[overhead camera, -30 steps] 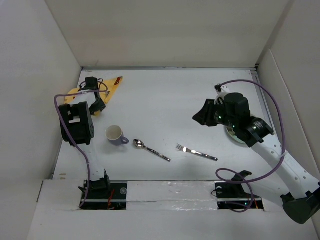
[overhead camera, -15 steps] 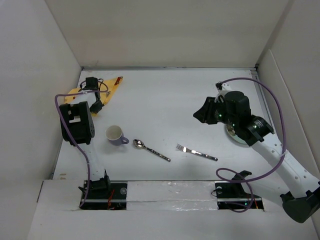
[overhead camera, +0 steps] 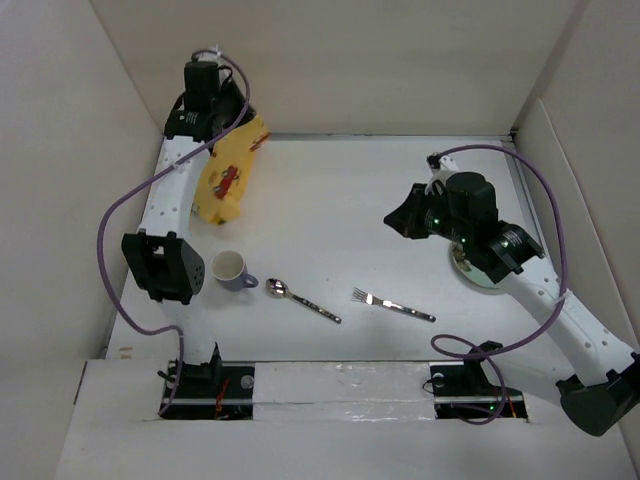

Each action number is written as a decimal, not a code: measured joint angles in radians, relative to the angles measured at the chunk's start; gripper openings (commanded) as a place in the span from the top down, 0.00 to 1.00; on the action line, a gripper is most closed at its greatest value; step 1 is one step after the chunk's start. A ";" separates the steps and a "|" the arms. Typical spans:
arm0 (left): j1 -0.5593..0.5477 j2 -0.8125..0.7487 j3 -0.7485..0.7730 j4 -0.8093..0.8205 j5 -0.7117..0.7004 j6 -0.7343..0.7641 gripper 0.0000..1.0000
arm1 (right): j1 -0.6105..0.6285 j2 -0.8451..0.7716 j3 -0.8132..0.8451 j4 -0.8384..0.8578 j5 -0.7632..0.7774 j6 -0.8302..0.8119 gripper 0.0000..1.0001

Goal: Set the dinner table for one person

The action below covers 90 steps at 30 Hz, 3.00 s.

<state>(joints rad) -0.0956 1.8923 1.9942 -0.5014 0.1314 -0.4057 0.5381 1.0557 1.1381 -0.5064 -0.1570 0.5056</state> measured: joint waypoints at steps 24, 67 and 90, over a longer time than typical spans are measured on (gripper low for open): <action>0.280 -0.118 -0.706 0.877 0.581 -0.505 1.00 | -0.078 0.172 -0.058 0.080 0.124 0.075 1.00; 0.311 -0.290 -0.911 0.813 0.484 -0.352 1.00 | -0.251 0.722 -0.056 0.136 0.130 0.457 0.50; 0.311 -0.436 -0.811 0.752 0.464 -0.467 1.00 | -0.133 0.285 0.267 0.045 0.460 0.212 1.00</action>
<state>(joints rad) 0.2157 1.4559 1.1828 0.2508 0.5957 -0.8726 0.4049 1.3411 1.4055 -0.4618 0.3031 0.7181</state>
